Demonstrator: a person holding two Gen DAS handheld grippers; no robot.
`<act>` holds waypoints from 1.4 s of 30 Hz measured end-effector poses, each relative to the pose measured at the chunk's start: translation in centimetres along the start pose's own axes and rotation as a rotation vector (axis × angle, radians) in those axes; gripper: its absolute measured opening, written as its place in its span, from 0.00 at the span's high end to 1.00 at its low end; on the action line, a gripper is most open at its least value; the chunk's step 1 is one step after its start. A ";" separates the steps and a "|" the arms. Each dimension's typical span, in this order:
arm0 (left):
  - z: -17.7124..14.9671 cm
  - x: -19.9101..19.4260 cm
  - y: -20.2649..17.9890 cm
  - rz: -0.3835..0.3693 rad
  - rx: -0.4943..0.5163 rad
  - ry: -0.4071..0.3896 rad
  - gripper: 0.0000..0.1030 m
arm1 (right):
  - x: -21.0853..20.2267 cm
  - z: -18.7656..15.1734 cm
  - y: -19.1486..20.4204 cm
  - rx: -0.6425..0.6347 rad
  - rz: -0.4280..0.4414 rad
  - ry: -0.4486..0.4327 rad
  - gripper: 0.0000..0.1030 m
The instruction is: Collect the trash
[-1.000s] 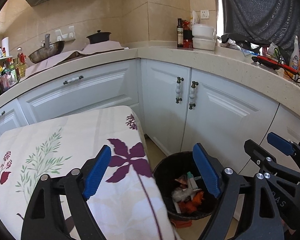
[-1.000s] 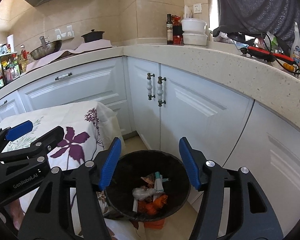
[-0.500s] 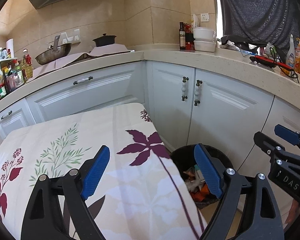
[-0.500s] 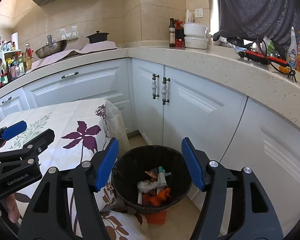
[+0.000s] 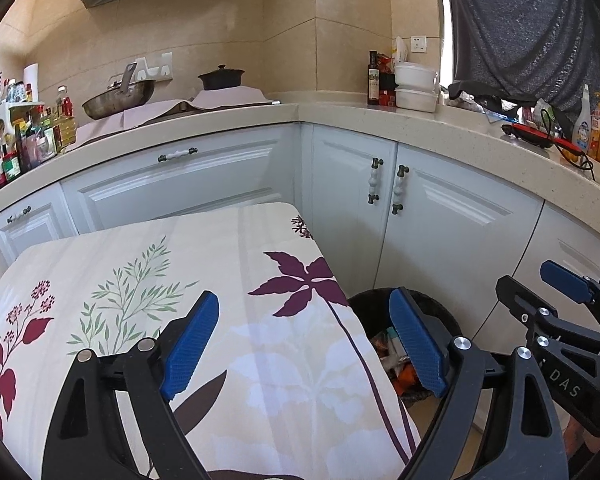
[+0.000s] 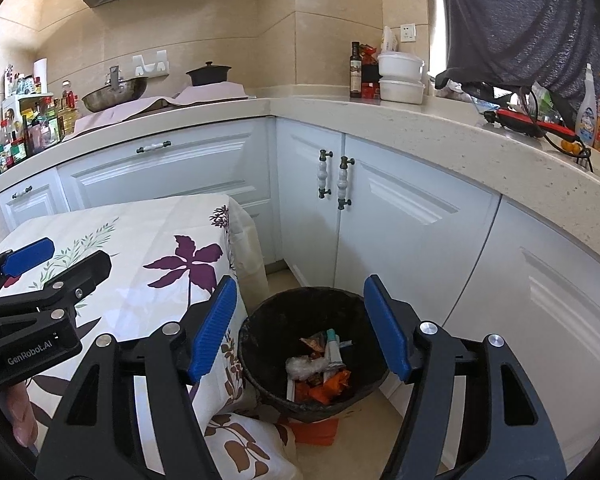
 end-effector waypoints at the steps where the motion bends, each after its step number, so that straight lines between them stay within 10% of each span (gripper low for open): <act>1: 0.0 0.0 0.0 0.000 -0.002 0.003 0.18 | 0.0 0.0 0.0 -0.001 0.000 -0.001 0.38; 42: 0.4 0.6 -1.6 -0.013 0.005 0.016 0.18 | 0.0 0.4 -1.3 0.015 -0.013 -0.013 0.38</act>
Point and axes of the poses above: each gripper's, at about its wrist camera, not at the fingertips, and x roughly the way its jaws point, y to its left, z to its top, the point moved 1 cm from there along x, roughly the way its jaws point, and after that the axes turned 9 degrees about z, right-handed, at the moved point
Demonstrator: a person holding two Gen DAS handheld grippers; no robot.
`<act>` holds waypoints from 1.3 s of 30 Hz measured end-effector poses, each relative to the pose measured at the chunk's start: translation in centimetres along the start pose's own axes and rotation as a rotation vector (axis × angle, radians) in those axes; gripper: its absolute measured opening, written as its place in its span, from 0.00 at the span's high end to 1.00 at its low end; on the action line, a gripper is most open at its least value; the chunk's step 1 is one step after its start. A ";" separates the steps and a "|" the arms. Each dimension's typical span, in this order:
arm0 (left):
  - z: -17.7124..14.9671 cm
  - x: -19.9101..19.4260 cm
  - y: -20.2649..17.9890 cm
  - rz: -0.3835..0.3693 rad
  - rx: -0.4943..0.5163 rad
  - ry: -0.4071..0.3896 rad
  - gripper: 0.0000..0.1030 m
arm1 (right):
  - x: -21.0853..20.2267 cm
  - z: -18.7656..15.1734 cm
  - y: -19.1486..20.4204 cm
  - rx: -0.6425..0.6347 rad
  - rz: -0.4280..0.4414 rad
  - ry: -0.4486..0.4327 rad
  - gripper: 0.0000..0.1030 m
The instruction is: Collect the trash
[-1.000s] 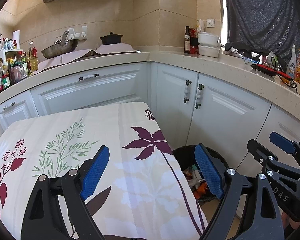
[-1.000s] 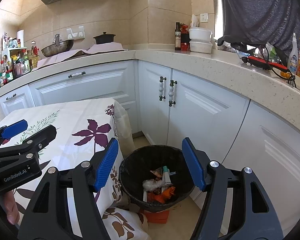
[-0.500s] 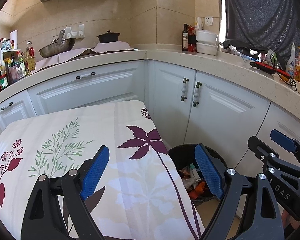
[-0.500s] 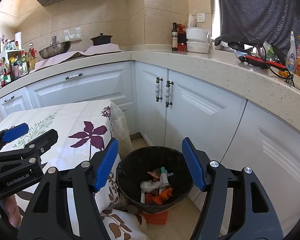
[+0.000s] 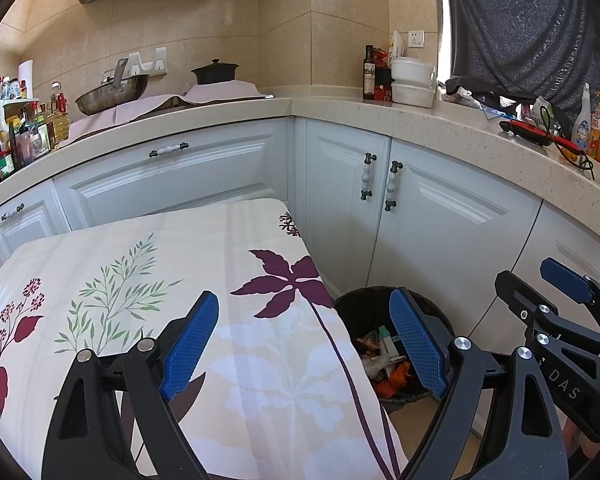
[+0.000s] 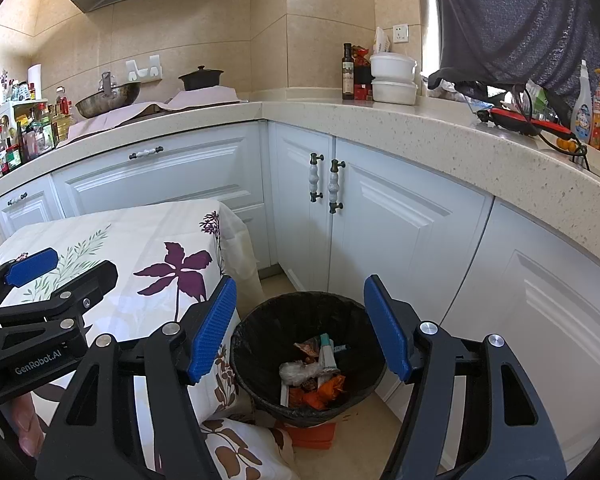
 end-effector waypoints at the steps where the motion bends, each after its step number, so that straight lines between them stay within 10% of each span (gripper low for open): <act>1: 0.0 0.0 0.0 0.001 0.001 0.000 0.18 | 0.0 0.0 0.0 0.000 0.000 0.001 0.38; 39: -0.4 0.1 -0.9 -0.013 0.005 0.006 0.17 | 0.1 -0.1 -0.4 0.006 0.001 0.001 0.37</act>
Point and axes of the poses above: each gripper's, at about its wrist camera, not at the fingertips, and x roughly the way its jaws point, y to its left, z to its top, the point moved 1 cm from there along x, roughly the way its jaws point, and after that the axes turned 9 degrees about z, right-handed, at the moved point
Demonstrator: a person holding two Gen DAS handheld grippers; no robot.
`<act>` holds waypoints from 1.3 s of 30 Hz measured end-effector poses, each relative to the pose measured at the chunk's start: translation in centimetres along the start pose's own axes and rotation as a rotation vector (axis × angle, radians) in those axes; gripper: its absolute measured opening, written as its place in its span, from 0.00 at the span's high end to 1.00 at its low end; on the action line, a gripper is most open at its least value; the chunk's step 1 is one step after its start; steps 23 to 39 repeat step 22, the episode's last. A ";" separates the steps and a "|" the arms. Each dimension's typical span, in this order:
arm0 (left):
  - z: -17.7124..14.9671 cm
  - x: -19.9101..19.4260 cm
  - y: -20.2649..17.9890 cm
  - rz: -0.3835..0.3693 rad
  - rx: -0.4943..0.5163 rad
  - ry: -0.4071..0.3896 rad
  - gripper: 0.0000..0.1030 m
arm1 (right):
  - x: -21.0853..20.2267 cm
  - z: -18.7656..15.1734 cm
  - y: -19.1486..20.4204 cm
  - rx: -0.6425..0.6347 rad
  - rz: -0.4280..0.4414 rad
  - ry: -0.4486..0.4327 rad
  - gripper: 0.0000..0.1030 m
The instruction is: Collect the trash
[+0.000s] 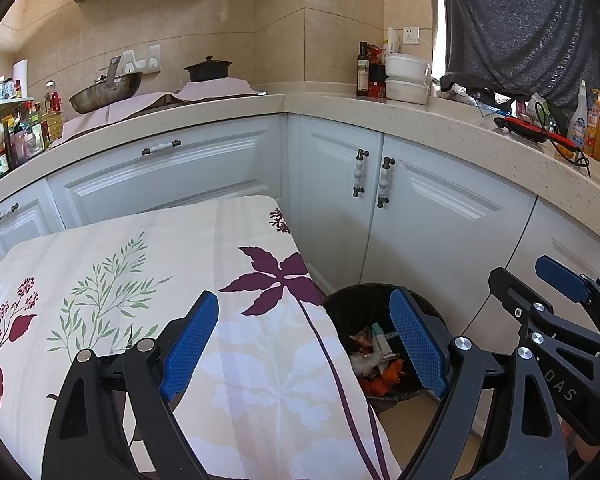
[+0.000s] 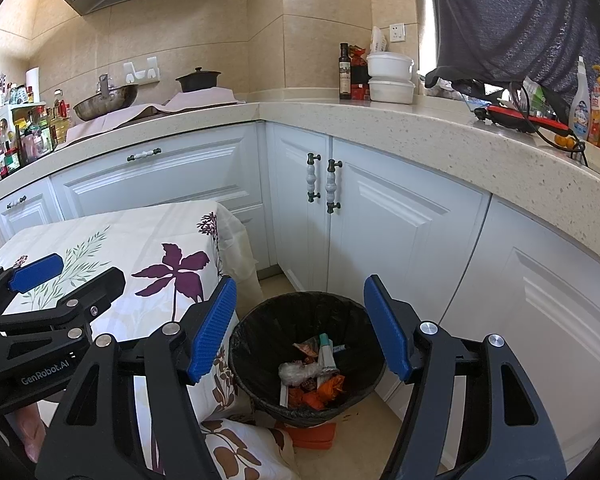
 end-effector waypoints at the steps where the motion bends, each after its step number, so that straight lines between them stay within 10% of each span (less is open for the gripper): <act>1: 0.0 -0.1 0.0 0.002 0.000 -0.002 0.17 | 0.0 0.0 -0.2 0.001 0.000 0.000 0.38; 39: 0.1 0.5 0.0 0.019 0.017 0.008 0.15 | 0.1 -0.2 -0.1 0.010 -0.007 -0.004 0.32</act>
Point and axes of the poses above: each gripper's, at about its wrist camera, not at the fingertips, and x roughly the way its jaws point, y to its left, z to its top, the point moved 1 cm from there along x, roughly the way its jaws point, and after that the axes turned 9 degrees about z, right-handed, at the moved point
